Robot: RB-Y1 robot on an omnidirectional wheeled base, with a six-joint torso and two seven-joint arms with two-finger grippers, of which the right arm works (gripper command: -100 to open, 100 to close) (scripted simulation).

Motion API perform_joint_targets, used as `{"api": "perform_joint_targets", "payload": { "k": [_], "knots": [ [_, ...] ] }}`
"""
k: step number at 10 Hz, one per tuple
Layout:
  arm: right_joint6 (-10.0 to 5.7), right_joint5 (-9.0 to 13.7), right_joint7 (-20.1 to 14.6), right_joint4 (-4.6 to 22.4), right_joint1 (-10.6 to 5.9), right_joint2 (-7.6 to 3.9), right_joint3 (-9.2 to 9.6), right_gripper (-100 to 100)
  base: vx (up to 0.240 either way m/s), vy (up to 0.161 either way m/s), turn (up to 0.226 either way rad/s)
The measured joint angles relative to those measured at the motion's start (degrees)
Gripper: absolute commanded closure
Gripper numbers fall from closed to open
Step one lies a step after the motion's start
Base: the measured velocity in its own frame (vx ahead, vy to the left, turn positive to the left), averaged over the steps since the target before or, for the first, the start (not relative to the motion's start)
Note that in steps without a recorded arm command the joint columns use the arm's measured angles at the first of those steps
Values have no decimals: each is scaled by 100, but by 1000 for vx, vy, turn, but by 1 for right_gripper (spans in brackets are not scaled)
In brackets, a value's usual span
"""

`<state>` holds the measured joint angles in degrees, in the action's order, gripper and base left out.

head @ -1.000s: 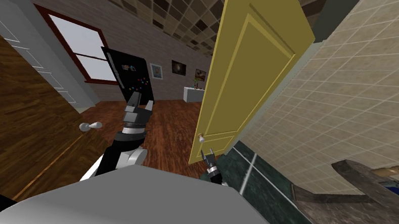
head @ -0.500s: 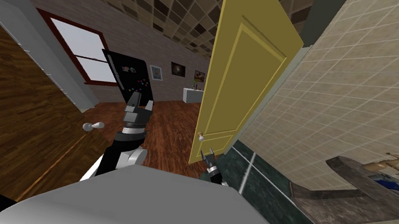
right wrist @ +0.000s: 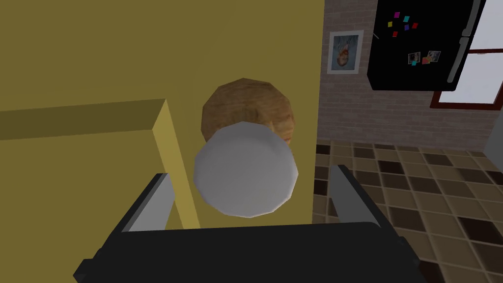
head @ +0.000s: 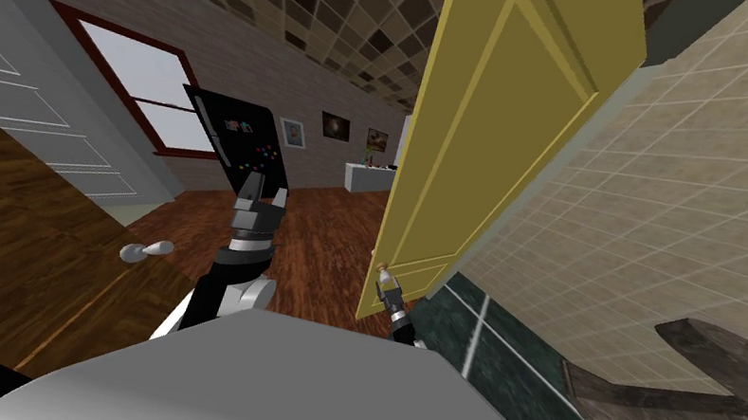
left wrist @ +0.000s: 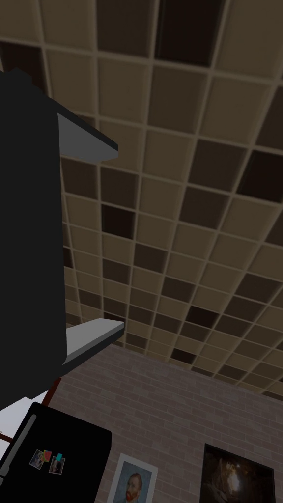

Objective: Push the door open

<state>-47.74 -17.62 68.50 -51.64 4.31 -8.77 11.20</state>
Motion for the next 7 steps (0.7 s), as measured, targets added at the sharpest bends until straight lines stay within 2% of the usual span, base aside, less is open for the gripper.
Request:
{"api": "perform_joint_targets", "payload": {
  "k": [1, 2, 7],
  "knots": [
    [2, 4, 18, 11, -7, 17, -9, -100, 86, 33, 2],
    [3, 4, 22, 11, -10, 20, -10, 100, -10, -5, -7],
    [19, 2, 18, 24, -1, 8, -12, 100, -16, -8, 1]
  ]
}}
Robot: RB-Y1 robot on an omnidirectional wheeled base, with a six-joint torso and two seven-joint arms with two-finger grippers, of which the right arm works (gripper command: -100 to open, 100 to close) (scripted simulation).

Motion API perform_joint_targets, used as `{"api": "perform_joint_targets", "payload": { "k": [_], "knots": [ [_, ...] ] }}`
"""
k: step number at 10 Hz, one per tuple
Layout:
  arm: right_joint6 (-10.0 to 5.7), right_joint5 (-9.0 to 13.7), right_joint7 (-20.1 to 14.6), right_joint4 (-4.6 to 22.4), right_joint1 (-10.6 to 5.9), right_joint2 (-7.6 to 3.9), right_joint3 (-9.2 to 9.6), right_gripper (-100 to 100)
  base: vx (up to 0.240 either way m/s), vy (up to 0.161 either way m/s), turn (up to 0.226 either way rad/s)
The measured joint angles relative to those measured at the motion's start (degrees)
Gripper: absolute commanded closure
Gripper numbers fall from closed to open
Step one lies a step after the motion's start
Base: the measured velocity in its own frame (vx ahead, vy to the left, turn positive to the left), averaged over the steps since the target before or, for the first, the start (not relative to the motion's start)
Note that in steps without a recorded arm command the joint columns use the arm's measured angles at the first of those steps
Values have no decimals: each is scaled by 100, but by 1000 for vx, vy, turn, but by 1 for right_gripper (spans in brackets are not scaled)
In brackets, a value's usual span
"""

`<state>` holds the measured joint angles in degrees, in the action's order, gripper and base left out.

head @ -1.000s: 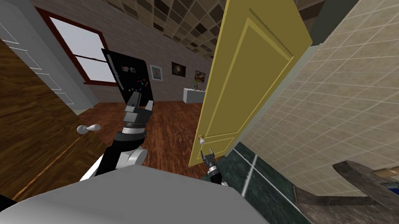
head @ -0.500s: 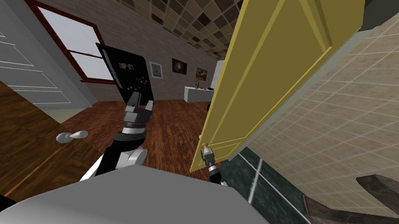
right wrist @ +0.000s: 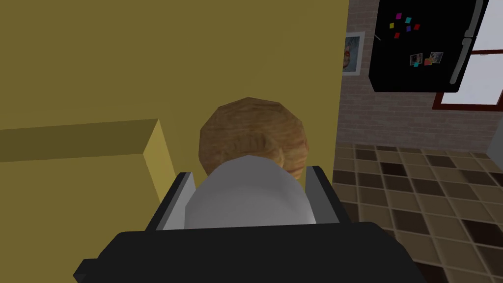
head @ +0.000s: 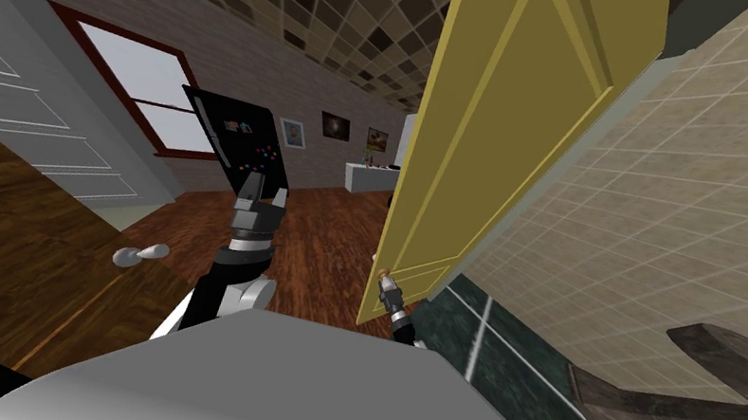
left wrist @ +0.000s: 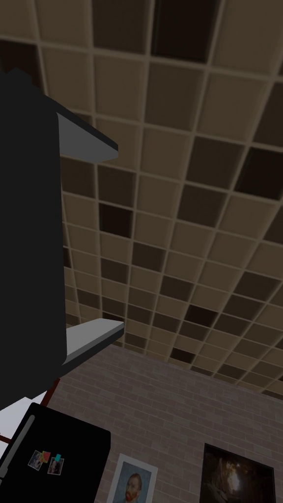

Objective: Push the door open

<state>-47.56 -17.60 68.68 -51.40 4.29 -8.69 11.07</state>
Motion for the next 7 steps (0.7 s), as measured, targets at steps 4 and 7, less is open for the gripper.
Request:
{"api": "perform_joint_targets", "payload": {
  "k": [4, 7],
  "knots": [
    [13, 76, -306, 36, -8, -4, 39, 100, 23, 11, -32],
    [3, 185, -742, 91, -51, 8, 92, 100, 35, 18, -24]
  ]
}}
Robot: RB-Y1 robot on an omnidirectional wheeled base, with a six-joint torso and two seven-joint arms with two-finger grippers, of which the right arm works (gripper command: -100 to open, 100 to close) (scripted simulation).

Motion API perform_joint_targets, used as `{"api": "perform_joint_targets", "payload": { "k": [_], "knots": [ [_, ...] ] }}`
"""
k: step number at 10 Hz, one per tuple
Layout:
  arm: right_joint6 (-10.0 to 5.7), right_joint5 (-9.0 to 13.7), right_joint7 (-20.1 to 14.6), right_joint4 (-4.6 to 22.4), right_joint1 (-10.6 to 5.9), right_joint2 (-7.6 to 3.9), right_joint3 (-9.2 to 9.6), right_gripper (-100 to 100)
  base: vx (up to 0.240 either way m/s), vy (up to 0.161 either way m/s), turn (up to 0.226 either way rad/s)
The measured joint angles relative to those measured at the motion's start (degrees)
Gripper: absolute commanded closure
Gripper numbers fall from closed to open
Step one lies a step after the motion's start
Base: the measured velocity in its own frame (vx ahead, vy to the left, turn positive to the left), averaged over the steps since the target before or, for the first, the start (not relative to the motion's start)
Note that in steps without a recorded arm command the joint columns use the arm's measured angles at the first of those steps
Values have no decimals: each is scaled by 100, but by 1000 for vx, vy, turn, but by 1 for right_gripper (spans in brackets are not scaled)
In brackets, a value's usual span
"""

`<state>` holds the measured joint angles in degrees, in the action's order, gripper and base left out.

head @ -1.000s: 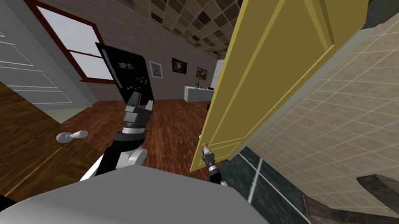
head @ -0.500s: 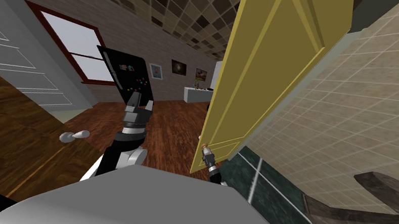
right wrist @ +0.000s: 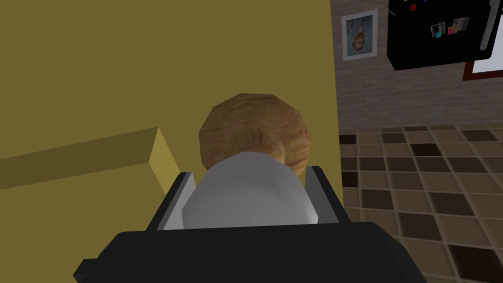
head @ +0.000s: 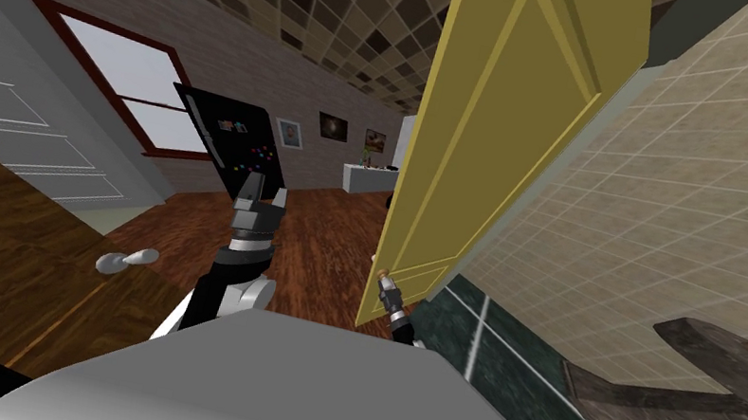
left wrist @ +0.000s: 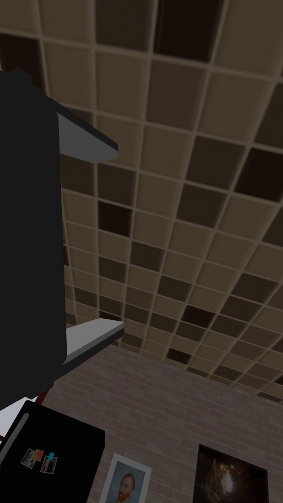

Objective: Push the door open

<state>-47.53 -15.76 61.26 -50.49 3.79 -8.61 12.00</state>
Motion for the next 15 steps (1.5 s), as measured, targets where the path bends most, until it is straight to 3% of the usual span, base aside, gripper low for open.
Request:
{"api": "perform_joint_targets", "payload": {
  "k": [15],
  "knots": [
    [8, 544, -2015, 158, -153, 66, 309, 100, 35, 17, -30]
  ]
}}
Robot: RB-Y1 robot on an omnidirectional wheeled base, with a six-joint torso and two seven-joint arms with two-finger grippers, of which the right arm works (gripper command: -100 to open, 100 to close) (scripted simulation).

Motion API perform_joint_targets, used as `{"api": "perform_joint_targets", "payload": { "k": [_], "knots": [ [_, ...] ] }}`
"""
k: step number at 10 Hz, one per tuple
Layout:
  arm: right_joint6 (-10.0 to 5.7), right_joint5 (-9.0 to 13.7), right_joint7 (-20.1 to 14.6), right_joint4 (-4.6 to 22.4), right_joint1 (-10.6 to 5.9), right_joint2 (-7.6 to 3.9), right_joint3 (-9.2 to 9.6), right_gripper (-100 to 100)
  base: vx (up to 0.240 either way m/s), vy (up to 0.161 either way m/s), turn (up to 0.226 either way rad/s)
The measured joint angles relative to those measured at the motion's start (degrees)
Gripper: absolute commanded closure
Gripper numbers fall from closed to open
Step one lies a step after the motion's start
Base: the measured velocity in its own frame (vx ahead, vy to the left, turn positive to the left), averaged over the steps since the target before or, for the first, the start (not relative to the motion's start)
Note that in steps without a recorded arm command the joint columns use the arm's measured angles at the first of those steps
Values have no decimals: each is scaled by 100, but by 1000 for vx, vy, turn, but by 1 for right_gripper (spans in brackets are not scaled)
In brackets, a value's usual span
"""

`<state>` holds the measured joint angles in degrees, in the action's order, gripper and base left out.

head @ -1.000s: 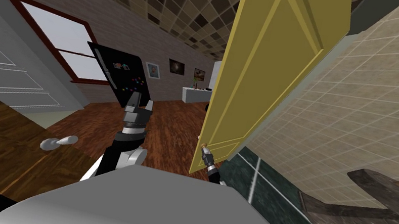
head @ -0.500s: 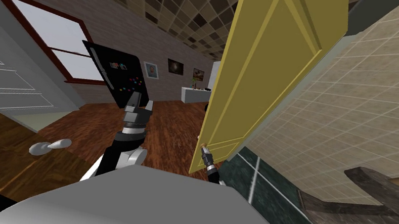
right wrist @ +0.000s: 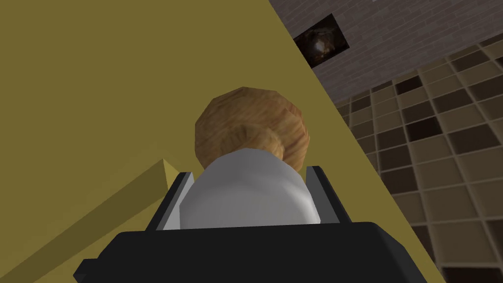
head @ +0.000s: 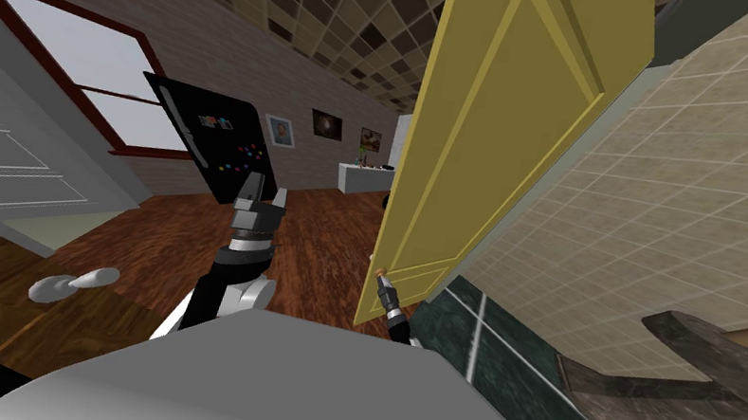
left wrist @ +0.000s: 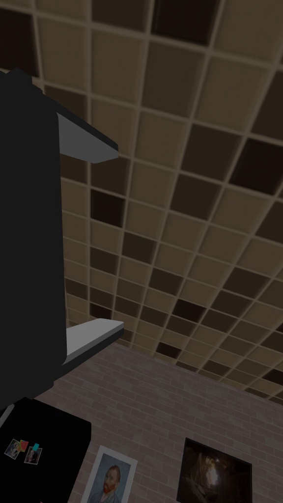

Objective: Push the door open

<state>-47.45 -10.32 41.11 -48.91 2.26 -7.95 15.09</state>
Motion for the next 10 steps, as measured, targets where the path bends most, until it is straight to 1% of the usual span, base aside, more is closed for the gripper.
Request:
{"api": "perform_joint_targets", "payload": {
  "k": [3, 5, 7, 10],
  "knots": [
    [33, 117, -403, -27, -15, 0, 66, 100, 36, 19, -40],
    [11, 216, -697, 52, -69, 18, 113, 100, 43, 20, -27],
    [19, 290, -957, 58, -87, 25, 152, 100, 38, 20, -33],
    [-1, 445, -1383, 153, -161, 52, 219, 100, 47, 25, -39]
  ]
}}
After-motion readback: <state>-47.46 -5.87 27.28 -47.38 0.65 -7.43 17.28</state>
